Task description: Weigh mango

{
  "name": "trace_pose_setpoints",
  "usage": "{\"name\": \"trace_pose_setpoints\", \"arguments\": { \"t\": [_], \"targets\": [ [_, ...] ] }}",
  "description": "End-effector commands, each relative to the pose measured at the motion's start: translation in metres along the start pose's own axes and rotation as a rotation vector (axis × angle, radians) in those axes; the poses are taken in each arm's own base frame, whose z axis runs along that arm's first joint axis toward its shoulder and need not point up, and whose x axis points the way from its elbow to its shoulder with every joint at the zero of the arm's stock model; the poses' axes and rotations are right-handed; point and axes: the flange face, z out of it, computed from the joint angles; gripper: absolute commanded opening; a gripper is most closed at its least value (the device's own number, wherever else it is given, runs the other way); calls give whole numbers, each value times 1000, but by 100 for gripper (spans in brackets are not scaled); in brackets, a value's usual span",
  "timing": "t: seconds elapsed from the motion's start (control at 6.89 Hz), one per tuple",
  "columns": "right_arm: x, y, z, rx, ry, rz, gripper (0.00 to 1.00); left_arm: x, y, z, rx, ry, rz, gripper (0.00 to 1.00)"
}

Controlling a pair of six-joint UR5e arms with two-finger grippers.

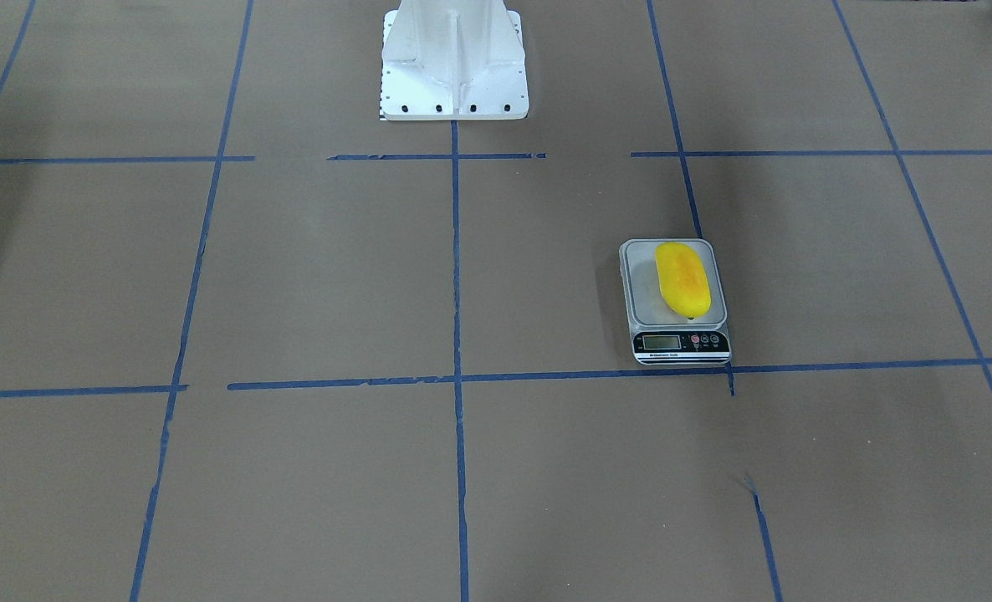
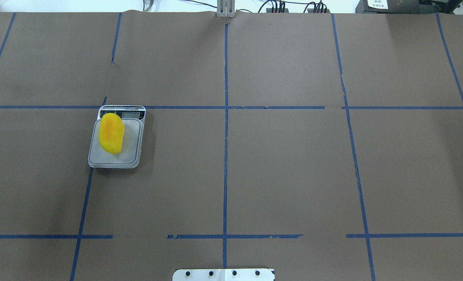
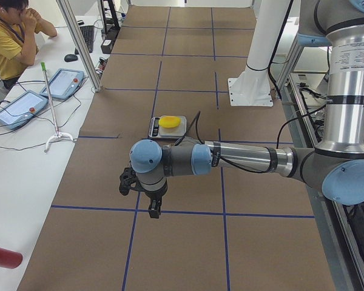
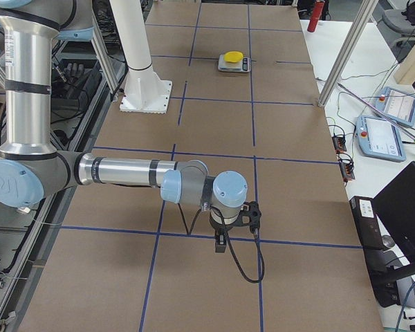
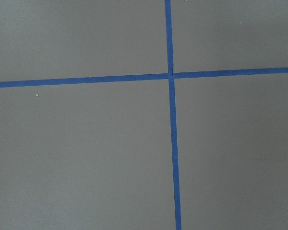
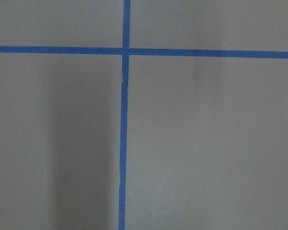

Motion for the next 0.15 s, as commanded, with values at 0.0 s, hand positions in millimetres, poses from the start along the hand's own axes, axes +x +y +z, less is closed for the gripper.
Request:
{"name": "trace_pose_setpoints", "arguments": {
  "t": [0.0],
  "targets": [
    [0,0,0,1,0,-1,100,4,-19,-6,10,-2,13,100]
  ]
}}
